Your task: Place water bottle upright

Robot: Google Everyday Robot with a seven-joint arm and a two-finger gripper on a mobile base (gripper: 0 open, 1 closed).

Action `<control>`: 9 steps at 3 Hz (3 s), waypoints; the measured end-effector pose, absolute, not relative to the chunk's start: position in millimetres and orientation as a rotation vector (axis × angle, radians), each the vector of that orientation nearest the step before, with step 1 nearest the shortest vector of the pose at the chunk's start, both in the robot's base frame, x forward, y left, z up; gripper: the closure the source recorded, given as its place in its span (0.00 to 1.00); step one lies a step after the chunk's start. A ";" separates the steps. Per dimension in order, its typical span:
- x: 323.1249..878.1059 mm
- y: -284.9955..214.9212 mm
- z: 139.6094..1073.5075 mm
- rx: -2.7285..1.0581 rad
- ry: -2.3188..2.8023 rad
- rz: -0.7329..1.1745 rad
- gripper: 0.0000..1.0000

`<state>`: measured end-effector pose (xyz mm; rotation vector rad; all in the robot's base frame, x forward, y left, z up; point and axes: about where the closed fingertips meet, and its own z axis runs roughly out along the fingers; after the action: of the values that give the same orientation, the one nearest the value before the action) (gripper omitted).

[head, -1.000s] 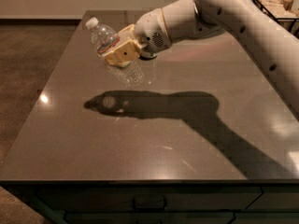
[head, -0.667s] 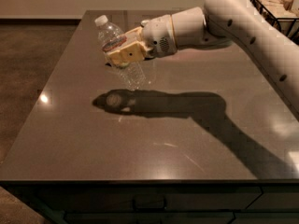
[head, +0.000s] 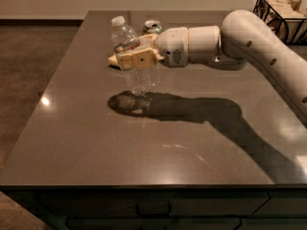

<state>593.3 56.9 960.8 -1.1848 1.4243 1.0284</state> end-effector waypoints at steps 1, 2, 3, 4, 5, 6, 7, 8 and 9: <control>594.5 51.0 958.1 -1.128 1.399 1.037 1.00; 594.6 48.3 953.5 -1.087 1.377 1.065 1.00; 595.3 45.9 948.9 -1.055 1.349 1.084 1.00; 594.2 45.3 946.1 -1.050 1.312 1.066 1.00; 593.2 45.9 943.2 -1.050 1.288 1.038 1.00; 593.3 47.2 939.2 -1.044 1.292 1.022 0.84; 595.2 47.6 935.2 -1.022 1.298 1.029 0.61; 597.0 47.7 933.6 -0.995 1.285 1.044 0.36; 596.2 50.0 934.1 -0.998 1.283 1.047 0.14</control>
Offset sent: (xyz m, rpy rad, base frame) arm 0.0036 -0.0185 -0.0142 0.1541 0.0156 -0.0493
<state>596.2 50.0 934.1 -0.9979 1.2831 1.0471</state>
